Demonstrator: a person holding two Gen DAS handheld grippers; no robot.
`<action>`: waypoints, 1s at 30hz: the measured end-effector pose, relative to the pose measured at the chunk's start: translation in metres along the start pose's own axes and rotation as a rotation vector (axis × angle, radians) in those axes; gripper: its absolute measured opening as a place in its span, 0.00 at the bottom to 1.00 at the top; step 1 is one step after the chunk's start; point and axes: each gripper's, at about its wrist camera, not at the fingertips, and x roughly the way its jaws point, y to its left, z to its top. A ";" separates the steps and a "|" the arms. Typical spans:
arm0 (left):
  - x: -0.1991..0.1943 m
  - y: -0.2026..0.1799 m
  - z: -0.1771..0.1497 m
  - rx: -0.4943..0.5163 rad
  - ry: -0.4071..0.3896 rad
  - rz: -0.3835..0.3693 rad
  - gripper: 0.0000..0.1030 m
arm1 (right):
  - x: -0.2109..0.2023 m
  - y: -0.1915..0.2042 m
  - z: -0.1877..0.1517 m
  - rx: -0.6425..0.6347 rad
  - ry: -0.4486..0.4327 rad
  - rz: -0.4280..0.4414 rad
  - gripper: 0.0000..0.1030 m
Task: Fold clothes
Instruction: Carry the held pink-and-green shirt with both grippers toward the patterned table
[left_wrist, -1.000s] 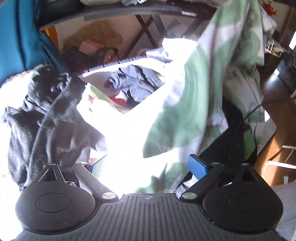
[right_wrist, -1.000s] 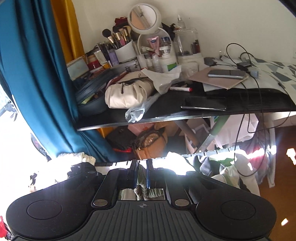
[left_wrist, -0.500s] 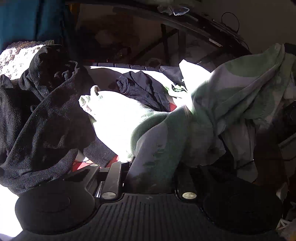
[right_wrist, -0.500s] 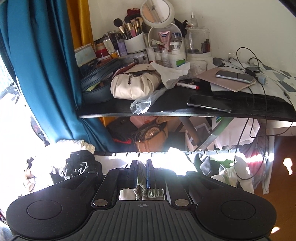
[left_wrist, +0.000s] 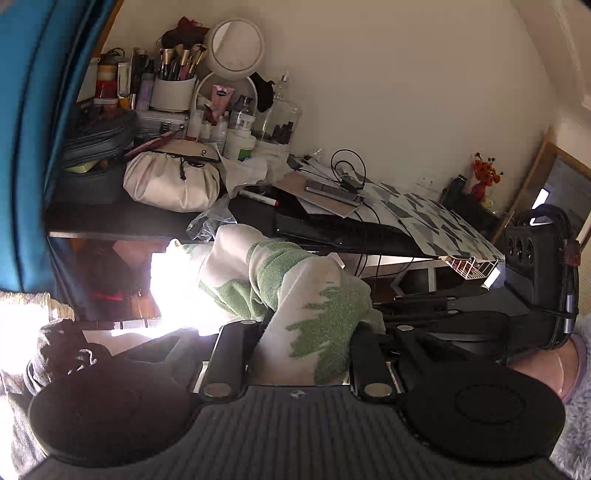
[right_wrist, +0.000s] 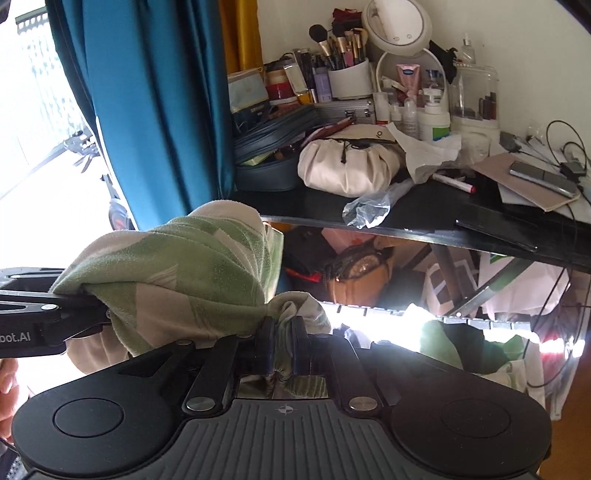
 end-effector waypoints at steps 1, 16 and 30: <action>0.001 -0.001 0.000 -0.006 0.003 -0.001 0.18 | -0.003 0.001 0.000 -0.006 -0.006 -0.002 0.08; 0.036 -0.049 0.012 0.042 -0.014 -0.143 0.18 | -0.063 -0.018 -0.022 0.023 -0.055 -0.104 0.08; 0.074 -0.211 0.032 0.219 -0.030 -0.206 0.18 | -0.181 -0.111 -0.050 0.139 -0.260 -0.123 0.08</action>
